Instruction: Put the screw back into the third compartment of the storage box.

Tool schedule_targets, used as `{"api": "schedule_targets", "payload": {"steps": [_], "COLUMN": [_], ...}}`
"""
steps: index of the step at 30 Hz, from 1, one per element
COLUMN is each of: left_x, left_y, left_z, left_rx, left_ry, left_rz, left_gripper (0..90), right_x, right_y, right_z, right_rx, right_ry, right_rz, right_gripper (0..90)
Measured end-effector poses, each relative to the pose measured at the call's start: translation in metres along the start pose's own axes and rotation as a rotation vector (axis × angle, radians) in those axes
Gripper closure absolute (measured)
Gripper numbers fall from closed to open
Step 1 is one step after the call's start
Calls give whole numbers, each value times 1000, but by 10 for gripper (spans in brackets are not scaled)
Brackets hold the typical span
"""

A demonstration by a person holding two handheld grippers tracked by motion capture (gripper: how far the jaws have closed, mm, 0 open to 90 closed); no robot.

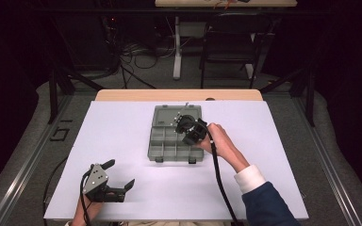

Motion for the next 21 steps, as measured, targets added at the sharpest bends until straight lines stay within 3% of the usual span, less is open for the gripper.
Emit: {"api": "schedule_targets", "payload": {"steps": [5,11,19,21], "left_x": [0,0,0,0], "left_y": [0,0,0,-1], "left_z": [0,0,0,0], "left_rx": [-1,-3,-1,-3], "left_ry": [2,2,1,1], "left_rz": [0,1,-1,-1], "left_gripper": [0,0,0,0], "right_x": [-5,-8,-14,-15], "right_y": [12,23,37,39], "right_z": [-8,-17,-36,-40], "right_rx": [20,30,41,39], "right_ry": [5,-36,-26,-24], "right_rz": [-14,-30,-52,-64], "right_gripper": [880,879,872,827]}}
Point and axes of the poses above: each handheld gripper's, and its own axes: z roughly backward along the jaws, x roughly out of its underside, y roughly to its right, the point moved 8 cm from there along -z, roughly forward along the jaws, and after that the axes turned 8 degrees about -x, right-handed, at the moved point
